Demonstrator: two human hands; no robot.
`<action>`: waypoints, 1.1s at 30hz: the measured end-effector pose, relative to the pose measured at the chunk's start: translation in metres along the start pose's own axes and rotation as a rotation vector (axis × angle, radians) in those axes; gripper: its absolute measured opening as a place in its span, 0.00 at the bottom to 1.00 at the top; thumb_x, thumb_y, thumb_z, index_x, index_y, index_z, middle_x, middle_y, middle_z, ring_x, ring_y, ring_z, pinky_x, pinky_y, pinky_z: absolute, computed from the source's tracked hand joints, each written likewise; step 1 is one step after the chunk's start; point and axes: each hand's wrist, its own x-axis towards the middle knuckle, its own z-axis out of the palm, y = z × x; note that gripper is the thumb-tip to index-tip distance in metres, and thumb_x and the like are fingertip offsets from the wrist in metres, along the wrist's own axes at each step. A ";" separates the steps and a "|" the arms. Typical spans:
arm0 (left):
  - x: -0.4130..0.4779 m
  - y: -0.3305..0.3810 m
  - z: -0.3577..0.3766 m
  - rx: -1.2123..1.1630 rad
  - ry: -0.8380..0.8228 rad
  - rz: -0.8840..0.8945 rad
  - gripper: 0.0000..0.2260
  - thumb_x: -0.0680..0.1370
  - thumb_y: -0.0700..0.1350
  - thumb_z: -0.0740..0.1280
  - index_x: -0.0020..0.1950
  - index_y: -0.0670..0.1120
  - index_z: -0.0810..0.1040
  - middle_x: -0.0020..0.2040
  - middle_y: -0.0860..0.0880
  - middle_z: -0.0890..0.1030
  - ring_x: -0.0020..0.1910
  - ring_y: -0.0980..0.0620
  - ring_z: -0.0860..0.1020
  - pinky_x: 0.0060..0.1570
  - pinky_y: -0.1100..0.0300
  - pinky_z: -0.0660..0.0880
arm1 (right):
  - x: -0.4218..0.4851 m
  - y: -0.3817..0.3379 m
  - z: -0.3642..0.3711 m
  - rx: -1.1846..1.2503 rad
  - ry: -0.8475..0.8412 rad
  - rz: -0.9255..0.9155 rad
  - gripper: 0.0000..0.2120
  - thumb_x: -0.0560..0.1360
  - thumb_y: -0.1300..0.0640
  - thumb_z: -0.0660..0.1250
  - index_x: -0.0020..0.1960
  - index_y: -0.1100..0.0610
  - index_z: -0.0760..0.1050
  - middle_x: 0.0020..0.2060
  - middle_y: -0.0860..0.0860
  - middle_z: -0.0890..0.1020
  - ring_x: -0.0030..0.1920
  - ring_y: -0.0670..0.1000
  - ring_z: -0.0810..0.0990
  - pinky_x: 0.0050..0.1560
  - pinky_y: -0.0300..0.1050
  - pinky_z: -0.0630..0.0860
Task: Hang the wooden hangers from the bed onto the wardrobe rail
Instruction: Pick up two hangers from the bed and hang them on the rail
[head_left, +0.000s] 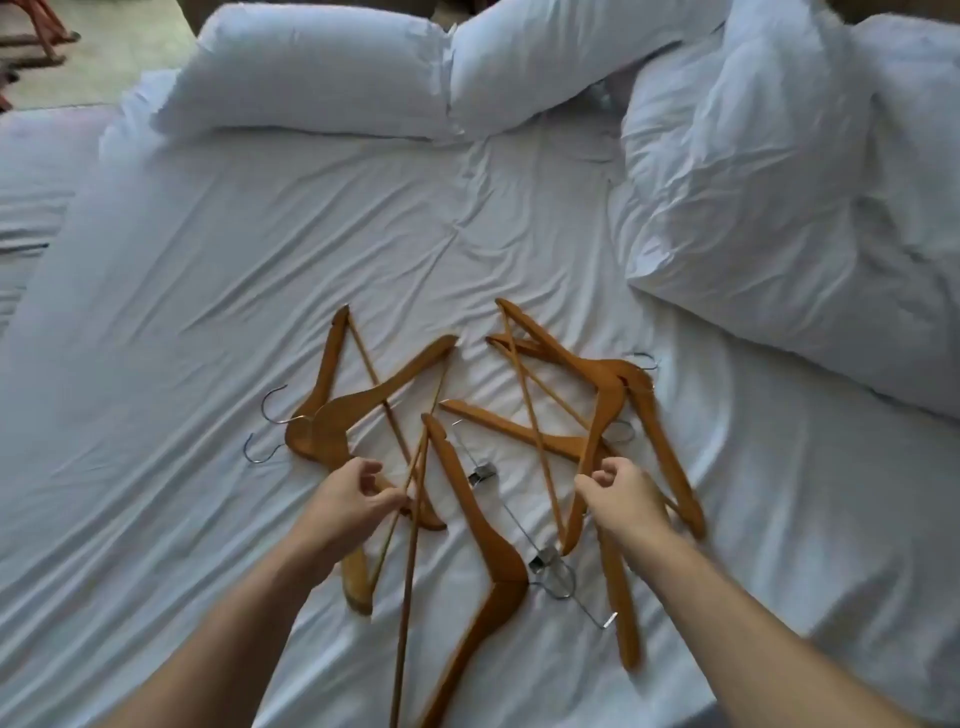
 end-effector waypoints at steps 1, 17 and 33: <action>0.007 -0.008 -0.001 0.032 0.068 -0.005 0.24 0.79 0.48 0.76 0.73 0.43 0.78 0.63 0.45 0.83 0.60 0.46 0.81 0.58 0.51 0.80 | 0.005 0.002 0.009 -0.016 0.021 0.014 0.30 0.79 0.53 0.70 0.77 0.63 0.70 0.60 0.54 0.82 0.59 0.56 0.80 0.59 0.50 0.77; 0.070 -0.071 0.042 0.047 0.230 -0.266 0.20 0.77 0.46 0.76 0.63 0.39 0.75 0.53 0.39 0.82 0.52 0.37 0.82 0.49 0.45 0.81 | 0.050 0.016 0.068 -0.167 0.191 0.207 0.13 0.76 0.56 0.72 0.58 0.61 0.79 0.54 0.58 0.84 0.51 0.59 0.84 0.48 0.52 0.82; 0.038 -0.014 0.024 -0.464 0.340 -0.112 0.16 0.77 0.38 0.71 0.63 0.40 0.74 0.44 0.37 0.85 0.36 0.41 0.85 0.37 0.48 0.83 | 0.025 -0.029 0.041 0.398 0.198 0.073 0.08 0.82 0.56 0.68 0.56 0.59 0.74 0.41 0.56 0.88 0.33 0.53 0.89 0.28 0.41 0.81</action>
